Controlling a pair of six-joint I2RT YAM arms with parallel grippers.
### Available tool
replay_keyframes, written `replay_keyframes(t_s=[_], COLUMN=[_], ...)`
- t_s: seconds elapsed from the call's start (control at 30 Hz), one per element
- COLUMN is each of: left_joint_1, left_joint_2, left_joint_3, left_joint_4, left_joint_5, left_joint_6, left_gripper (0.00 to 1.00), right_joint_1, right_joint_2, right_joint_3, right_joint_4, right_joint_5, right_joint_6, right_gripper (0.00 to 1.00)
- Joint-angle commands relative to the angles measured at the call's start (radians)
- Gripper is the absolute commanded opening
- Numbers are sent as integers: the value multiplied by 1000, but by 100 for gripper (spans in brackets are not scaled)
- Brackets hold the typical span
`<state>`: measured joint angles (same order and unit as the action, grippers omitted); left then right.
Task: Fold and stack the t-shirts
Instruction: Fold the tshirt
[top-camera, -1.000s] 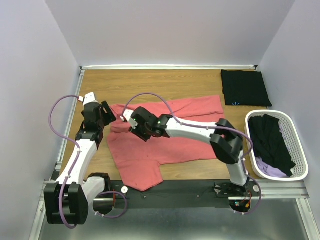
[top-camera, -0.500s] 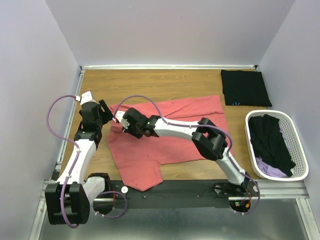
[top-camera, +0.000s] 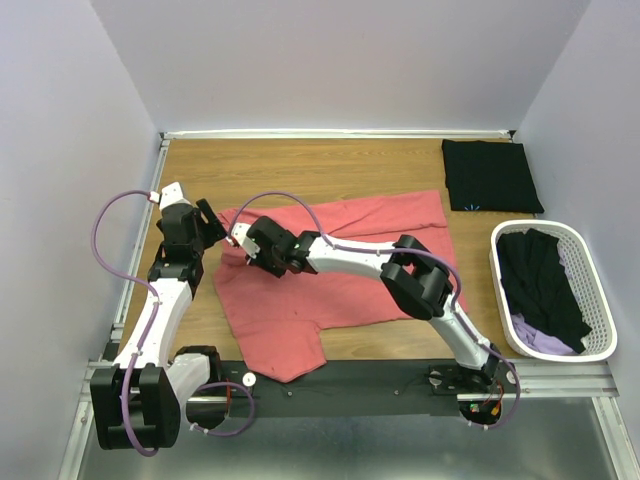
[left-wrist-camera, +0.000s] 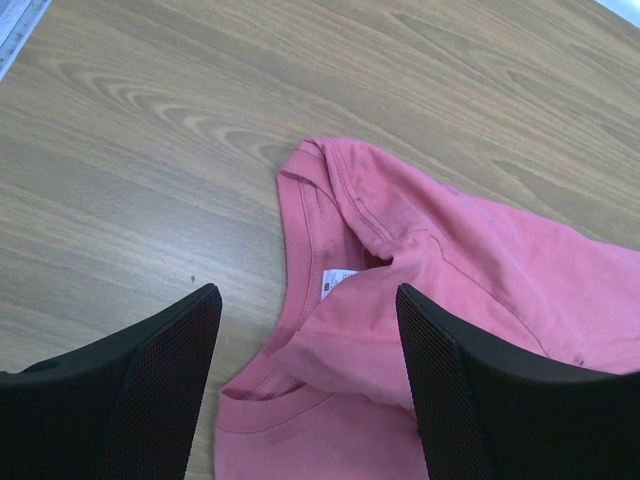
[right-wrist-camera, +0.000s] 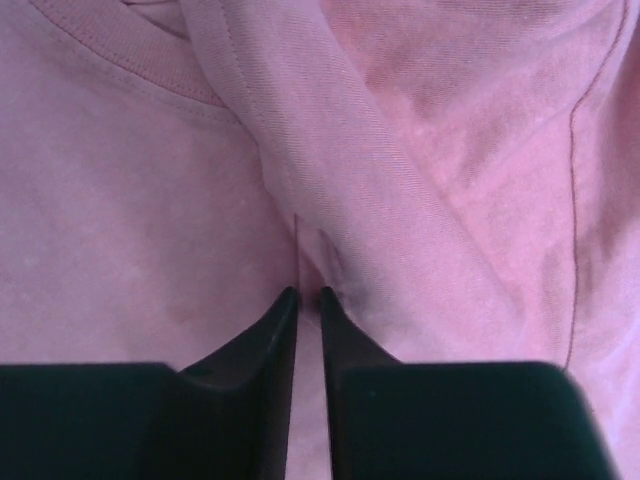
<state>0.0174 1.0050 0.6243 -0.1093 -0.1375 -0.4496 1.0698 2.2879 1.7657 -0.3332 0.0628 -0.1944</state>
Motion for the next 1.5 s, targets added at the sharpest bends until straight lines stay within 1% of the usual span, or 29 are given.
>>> replay_keyframes(t_s=[0.0,0.03,0.13,0.53,0.7,0.77,0.8,0.87,0.97,1.17,1.47], left_joint_1=[3,1,1,1,1,1,1,1,3,1,3], left_joint_2=[-8,-9,-9,-12,-9,-9,-9,-6,-3,9,23], left_joint_3=[-11,-11,-11,-12,-14,-12,-12,-12,-14,-14,-14], left_joint_4=[19,19,20,20,20,23,23,23,23,26,26], left_joint_5=[27,29,27,27,32,33,35,39,42,58,70], left_joint_6=[-3,-1,-1,0,0,2,2,3,3,6,9], left_gripper=[79,79,79,79,79,79,79,79,79,79,79], right_joint_1=[-22,-24,-24,-25,-25,-24,-24,-24,-25,-25,-34], right_joint_2=[27,24,12,-131,-189,-197,-199,-197,-197,-229,-265], right_joint_3=[26,28,31,-34,-68,-72,-74,-75,-86,-140,-143], right_joint_4=[13,13,13,0,-26,-55,-67,-115,-170,-188,-217], right_joint_5=[25,32,48,17,-44,-67,-117,-170,-192,-187,-190], right_joint_6=[10,4,-10,-43,-45,-53,-56,-63,-77,-99,-163], right_gripper=[18,11,0,0,1,1,1,1,1,1,1])
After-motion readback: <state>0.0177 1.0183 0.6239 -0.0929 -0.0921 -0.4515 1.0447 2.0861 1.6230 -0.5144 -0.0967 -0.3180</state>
